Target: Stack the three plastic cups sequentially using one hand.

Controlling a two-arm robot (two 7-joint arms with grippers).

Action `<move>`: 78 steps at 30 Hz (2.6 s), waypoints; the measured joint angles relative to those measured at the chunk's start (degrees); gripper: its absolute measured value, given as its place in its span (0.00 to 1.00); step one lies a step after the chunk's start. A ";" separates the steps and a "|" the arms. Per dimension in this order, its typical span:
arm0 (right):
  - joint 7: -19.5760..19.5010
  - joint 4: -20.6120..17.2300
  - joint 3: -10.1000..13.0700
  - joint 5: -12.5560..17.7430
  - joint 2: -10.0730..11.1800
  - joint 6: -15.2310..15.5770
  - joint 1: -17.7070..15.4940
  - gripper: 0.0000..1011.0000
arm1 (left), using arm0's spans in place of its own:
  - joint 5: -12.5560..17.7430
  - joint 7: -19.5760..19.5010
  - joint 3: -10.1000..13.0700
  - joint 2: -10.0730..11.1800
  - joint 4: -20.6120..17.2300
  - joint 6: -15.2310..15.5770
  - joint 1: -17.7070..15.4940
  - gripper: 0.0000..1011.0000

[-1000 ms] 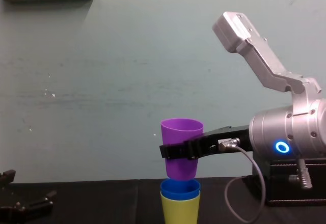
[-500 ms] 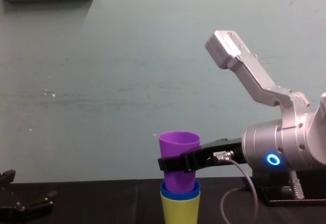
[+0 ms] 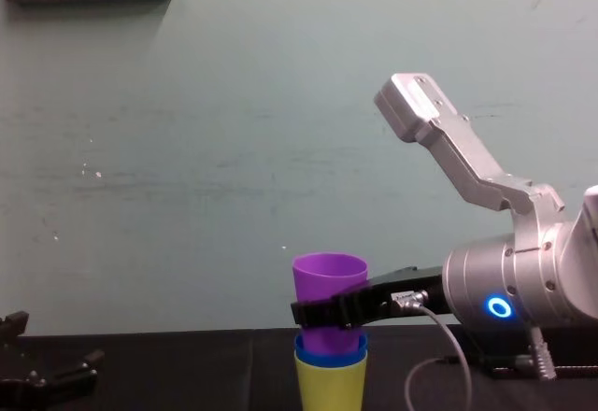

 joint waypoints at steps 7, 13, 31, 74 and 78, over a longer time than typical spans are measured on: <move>0.20 0.14 0.01 0.02 0.03 -0.07 0.00 0.71 | 0.00 0.00 0.00 0.00 0.00 0.00 0.00 0.99; 0.18 0.06 0.03 0.01 0.04 -0.04 0.00 0.84 | 0.00 0.00 0.00 0.00 0.00 0.00 0.00 0.99; -3.07 -2.79 1.65 -0.96 -0.17 -4.22 -2.41 0.99 | 0.00 0.00 0.00 0.00 0.00 0.00 0.00 0.99; -30.74 -5.96 11.24 -11.49 -7.49 -16.86 -20.16 0.99 | 0.00 0.00 0.00 0.00 0.00 0.00 0.00 0.99; -30.73 -6.01 11.23 -11.41 -7.47 -16.84 -20.11 0.99 | 0.00 0.00 0.00 0.00 0.00 0.00 0.00 0.99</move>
